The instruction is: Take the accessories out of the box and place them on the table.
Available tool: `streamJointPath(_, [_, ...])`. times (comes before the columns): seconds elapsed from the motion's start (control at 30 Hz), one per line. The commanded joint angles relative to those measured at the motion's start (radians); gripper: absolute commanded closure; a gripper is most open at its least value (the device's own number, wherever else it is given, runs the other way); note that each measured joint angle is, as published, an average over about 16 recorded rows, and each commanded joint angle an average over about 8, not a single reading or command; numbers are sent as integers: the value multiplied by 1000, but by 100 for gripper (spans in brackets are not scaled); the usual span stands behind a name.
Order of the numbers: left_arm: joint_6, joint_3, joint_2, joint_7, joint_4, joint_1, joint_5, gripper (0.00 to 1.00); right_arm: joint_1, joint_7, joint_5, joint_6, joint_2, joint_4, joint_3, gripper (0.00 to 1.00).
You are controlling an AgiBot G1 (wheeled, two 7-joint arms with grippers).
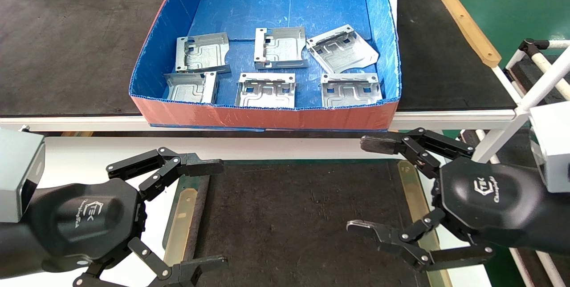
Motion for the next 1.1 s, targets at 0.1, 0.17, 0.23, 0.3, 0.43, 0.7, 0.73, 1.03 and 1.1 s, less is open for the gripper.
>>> streamJointPath(0.1, [0, 0, 0, 0, 0, 0, 0, 0, 0, 0, 0, 0, 0, 0, 0, 0])
streamJointPath(0.17, [0, 0, 0, 0, 0, 0, 0, 0, 0, 0, 0, 0, 0, 0, 0, 0])
streamJointPath(0.23, [0, 0, 0, 0, 0, 0, 0, 0, 0, 0, 0, 0, 0, 0, 0, 0])
streamJointPath(0.3, [0, 0, 0, 0, 0, 0, 0, 0, 0, 0, 0, 0, 0, 0, 0, 0])
streamJointPath(0.43, [0, 0, 0, 0, 0, 0, 0, 0, 0, 0, 0, 0, 0, 0, 0, 0])
streamJointPath(0.7, [-1, 1, -1, -1, 0, 0, 3, 0, 0, 0, 0, 0, 0, 0, 0, 0])
streamJointPath(0.73, [-3, 2, -1, -2, 0, 0, 5, 0, 0, 0, 0, 0, 0, 0, 0, 0])
streamJointPath(1.03, [-78, 18, -1, -41, -21, -5, 64, 0, 0, 0, 0, 0, 0, 0, 0, 0])
streamJointPath(1.1, [-112, 24, 3, -60, -27, -11, 85, 0, 0, 0, 0, 0, 0, 0, 0, 0])
